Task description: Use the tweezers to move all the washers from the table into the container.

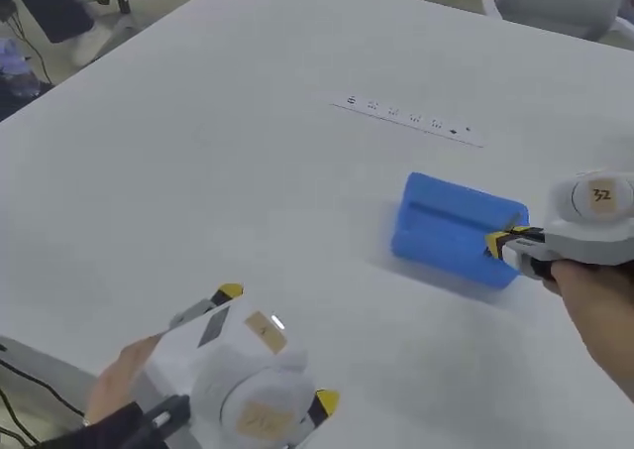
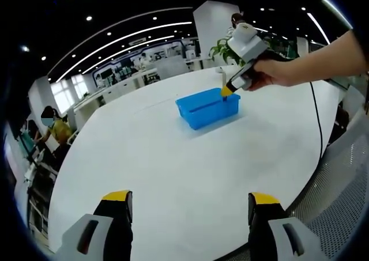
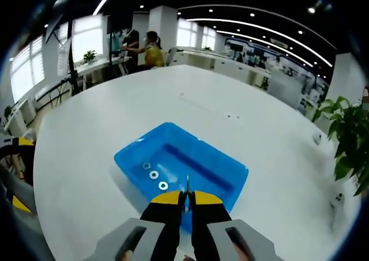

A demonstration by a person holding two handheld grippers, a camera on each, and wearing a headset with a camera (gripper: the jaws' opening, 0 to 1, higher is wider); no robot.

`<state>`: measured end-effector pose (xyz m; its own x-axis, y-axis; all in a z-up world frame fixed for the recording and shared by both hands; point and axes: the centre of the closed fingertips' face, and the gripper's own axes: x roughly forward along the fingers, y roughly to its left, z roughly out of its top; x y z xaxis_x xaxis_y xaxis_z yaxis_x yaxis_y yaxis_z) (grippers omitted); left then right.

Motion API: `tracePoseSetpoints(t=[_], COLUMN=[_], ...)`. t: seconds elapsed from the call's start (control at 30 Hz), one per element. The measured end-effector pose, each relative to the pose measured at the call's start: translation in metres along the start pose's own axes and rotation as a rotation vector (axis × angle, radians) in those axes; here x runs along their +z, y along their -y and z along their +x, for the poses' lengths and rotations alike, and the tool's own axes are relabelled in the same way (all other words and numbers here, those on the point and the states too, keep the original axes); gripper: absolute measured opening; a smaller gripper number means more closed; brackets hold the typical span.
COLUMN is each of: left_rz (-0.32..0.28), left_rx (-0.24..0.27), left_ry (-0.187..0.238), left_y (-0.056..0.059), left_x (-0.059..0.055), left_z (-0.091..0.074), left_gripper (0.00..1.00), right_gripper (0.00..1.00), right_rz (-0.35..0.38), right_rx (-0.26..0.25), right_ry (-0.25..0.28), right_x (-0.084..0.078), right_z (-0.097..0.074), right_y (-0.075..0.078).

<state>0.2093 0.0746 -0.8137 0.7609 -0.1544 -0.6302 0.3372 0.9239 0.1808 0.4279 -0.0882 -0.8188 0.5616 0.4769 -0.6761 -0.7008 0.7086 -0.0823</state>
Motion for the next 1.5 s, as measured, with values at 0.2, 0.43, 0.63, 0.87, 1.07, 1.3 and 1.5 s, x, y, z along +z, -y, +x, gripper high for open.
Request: tracePoseSetpoints(t=[0.2, 0.43, 0.63, 0.87, 1.07, 1.3, 1.5], left_rz=[0.002, 0.002, 0.006, 0.004, 0.003, 0.0, -0.004], left_rx=[0.003, 0.001, -0.001, -0.003, 0.001, 0.007, 0.013], left_ry=[-0.001, 0.002, 0.009, 0.023, 0.031, 0.038, 0.044], left_y=[0.0, 0.0, 0.001, 0.001, 0.0, -0.001, -0.002], left_x=[0.0, 0.0, 0.002, 0.004, 0.005, 0.006, 0.007], left_z=[0.0, 0.0, -0.001, -0.002, -0.002, -0.003, -0.004], left_gripper=[0.84, 0.84, 0.84, 0.83, 0.82, 0.81, 0.81], right_gripper=[0.02, 0.02, 0.02, 0.02, 0.02, 0.02, 0.02], right_rz=[0.011, 0.012, -0.078, -0.246, -0.47, -0.529, -0.612], right_rx=[0.005, -0.014, -0.014, 0.029, 0.091, 0.214, 0.32], right_ry=[0.0, 0.032, 0.137, 0.155, 0.054, -0.084, -0.243], right_x=[-0.001, 0.006, 0.04, 0.058, 0.035, -0.014, -0.06], right_z=[0.0, -0.009, -0.036, -0.069, -0.082, -0.077, -0.071], right_y=[-0.001, 0.002, -0.002, -0.023, -0.047, -0.07, -0.087])
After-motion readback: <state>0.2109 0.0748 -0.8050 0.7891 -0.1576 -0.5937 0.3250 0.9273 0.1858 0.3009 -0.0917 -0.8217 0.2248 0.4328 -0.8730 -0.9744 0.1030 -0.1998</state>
